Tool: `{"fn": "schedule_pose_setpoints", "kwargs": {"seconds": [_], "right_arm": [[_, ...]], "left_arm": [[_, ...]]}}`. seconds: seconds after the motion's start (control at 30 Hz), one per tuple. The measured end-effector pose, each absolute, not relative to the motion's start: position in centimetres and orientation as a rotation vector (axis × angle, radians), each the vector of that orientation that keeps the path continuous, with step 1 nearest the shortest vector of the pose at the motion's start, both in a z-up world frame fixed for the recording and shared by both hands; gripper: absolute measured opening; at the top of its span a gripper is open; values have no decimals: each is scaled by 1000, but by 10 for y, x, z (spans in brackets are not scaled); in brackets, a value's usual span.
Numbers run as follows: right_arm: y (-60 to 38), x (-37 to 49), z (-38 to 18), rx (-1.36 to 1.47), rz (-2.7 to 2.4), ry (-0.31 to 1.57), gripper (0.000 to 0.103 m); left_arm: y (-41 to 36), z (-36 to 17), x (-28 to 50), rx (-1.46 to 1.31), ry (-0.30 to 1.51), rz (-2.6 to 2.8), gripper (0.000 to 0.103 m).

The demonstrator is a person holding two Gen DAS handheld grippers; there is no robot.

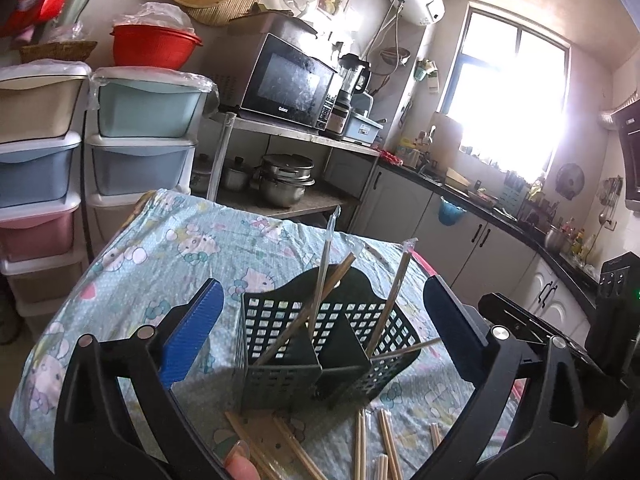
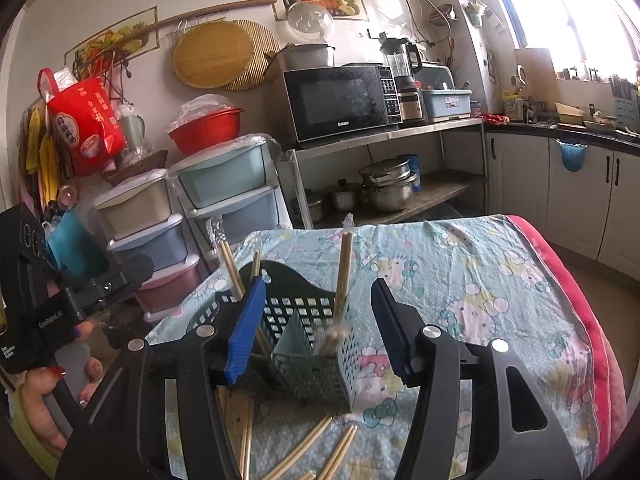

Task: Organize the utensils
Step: 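Withdraw both tools from the caddy and move toward the loose chopsticks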

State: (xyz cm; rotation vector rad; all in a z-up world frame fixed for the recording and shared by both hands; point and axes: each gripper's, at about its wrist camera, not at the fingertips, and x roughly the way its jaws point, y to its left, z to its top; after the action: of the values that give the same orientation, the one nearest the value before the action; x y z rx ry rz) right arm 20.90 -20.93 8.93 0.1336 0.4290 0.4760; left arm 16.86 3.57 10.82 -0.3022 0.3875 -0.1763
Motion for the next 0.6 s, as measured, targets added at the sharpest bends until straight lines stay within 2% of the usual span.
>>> {"fn": "schedule_pose_setpoints", "kwargs": {"seconds": [0.6], "right_arm": [[-223,179,73,108,468,469,53]], "left_arm": [[28,94,136,-293,422,-181,92]]}}
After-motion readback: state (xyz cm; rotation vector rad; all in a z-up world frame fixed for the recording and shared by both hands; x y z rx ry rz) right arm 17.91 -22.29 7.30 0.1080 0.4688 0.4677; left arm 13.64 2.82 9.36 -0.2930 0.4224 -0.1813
